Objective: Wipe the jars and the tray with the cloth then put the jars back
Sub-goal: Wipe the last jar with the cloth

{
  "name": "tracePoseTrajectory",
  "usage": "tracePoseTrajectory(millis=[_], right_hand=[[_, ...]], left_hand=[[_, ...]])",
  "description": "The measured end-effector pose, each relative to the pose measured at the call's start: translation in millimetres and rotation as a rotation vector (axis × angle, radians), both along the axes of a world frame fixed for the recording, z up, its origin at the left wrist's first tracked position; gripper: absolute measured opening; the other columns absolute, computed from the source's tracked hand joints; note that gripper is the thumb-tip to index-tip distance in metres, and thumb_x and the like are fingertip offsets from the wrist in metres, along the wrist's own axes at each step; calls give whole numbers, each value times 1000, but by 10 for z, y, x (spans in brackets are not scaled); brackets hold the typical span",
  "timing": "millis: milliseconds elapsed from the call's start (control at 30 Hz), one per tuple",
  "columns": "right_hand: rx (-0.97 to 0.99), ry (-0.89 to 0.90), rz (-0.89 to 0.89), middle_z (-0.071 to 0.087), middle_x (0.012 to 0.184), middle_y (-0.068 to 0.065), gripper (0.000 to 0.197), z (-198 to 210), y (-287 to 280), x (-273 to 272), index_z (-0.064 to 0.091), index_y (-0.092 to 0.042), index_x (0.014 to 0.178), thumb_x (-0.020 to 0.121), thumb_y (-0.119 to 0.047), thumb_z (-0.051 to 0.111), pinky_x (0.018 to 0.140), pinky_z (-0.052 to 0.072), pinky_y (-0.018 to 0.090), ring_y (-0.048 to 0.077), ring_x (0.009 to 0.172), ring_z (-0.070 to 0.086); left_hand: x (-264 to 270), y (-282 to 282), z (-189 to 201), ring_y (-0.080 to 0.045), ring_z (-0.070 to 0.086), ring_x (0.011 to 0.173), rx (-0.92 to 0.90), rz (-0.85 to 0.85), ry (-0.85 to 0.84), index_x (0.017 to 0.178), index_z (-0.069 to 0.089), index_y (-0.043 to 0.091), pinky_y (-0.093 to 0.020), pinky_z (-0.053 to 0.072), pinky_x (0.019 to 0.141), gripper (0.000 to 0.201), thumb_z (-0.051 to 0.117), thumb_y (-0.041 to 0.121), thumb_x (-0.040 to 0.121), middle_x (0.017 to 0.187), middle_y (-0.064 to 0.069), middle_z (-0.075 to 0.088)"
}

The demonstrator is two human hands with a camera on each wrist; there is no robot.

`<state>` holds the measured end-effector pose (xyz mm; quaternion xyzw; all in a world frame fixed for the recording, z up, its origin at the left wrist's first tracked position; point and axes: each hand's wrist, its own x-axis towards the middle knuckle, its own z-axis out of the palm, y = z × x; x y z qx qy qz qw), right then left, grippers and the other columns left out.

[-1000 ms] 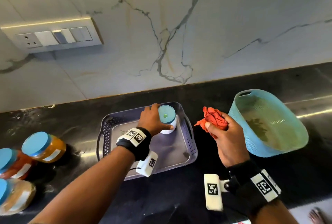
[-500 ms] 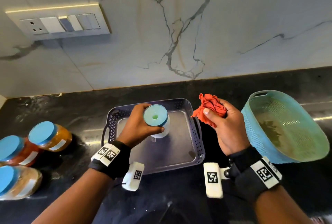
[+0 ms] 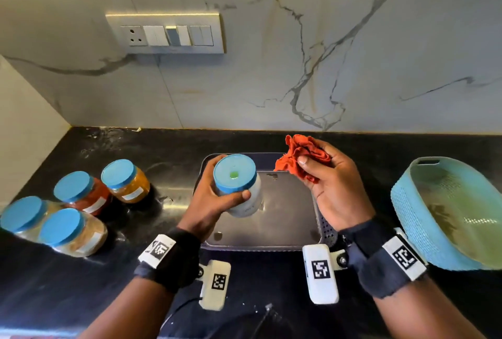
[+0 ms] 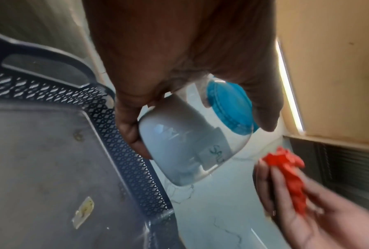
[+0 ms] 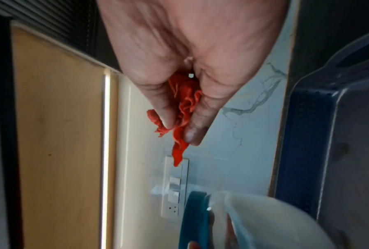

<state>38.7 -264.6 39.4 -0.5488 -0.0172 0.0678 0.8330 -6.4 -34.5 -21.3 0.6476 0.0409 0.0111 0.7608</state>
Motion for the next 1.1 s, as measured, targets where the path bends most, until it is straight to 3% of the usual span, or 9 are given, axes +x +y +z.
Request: tracePoseTrajectory(millis=[133, 267, 433, 567, 633, 733, 800, 967, 1100], right_hand=[[39, -46, 98, 72, 118, 15, 28, 189, 216, -76, 66, -9, 117, 91, -15, 63, 88, 58, 39, 28, 108, 70], [-252, -276, 89, 72, 115, 7, 24, 294, 407, -110, 66, -22, 114, 91, -16, 68, 91, 57, 53, 29, 110, 70], [-516, -477, 39, 75, 102, -4, 20, 375, 637, -164, 75, -19, 105, 89, -9, 72, 91, 59, 40, 15, 101, 71], [-996, -748, -63, 69, 106, -7, 26, 277, 708, -199, 78, -25, 108, 84, -14, 79, 90, 54, 24, 8, 100, 63], [-1122, -878, -24, 65, 111, -3, 27, 233, 707, -224, 76, -23, 113, 86, -21, 75, 89, 53, 27, 13, 103, 58], [-1142, -883, 140, 59, 125, 0, 38, 191, 630, -240, 70, -22, 127, 93, -35, 60, 96, 51, 37, 18, 113, 55], [-1148, -925, 195, 58, 128, 0, 37, 192, 553, -222, 71, -22, 127, 92, -29, 63, 97, 51, 38, 19, 115, 55], [-1090, -992, 81, 64, 111, 0, 23, 224, 467, -111, 80, -15, 104, 82, -10, 79, 84, 55, 36, 18, 99, 63], [-1044, -894, 1, 65, 102, -1, 23, 348, 539, 9, 81, -16, 101, 79, -11, 83, 79, 57, 37, 16, 90, 65]], left_hand=[[-31, -11, 52, -27, 63, 126, 118, 8, -89, 135, 54, 27, -50, 49, 112, 87, 94, 29, 58, 131, -6, 67], [-26, 5, 135, -26, 66, 123, 165, -32, -104, 138, 55, 24, -51, 50, 111, 85, 93, 29, 61, 129, -5, 70], [1, 69, 179, -27, 70, 115, 215, -41, -113, 138, 56, 18, -52, 54, 105, 86, 94, 32, 62, 123, -7, 72], [24, 109, 214, -25, 70, 114, 223, -47, -154, 136, 57, 18, -38, 57, 99, 82, 93, 28, 63, 124, -5, 71], [29, 118, 245, -21, 71, 111, 235, -46, -172, 134, 58, 19, -29, 57, 93, 80, 92, 27, 63, 121, -1, 72], [24, 158, 250, -20, 70, 112, 269, -44, -192, 134, 58, 21, -29, 58, 93, 79, 92, 30, 63, 122, 1, 72], [20, 168, 235, -21, 69, 116, 319, -57, -209, 136, 56, 22, -34, 59, 97, 81, 93, 33, 64, 125, 5, 70], [4, 67, 215, -17, 66, 120, 435, -42, -274, 137, 56, 28, -39, 56, 103, 83, 98, 24, 66, 127, 12, 67], [28, 37, 279, -14, 65, 120, 509, -50, -335, 137, 58, 32, -41, 54, 102, 82, 99, 24, 67, 129, 11, 67]])
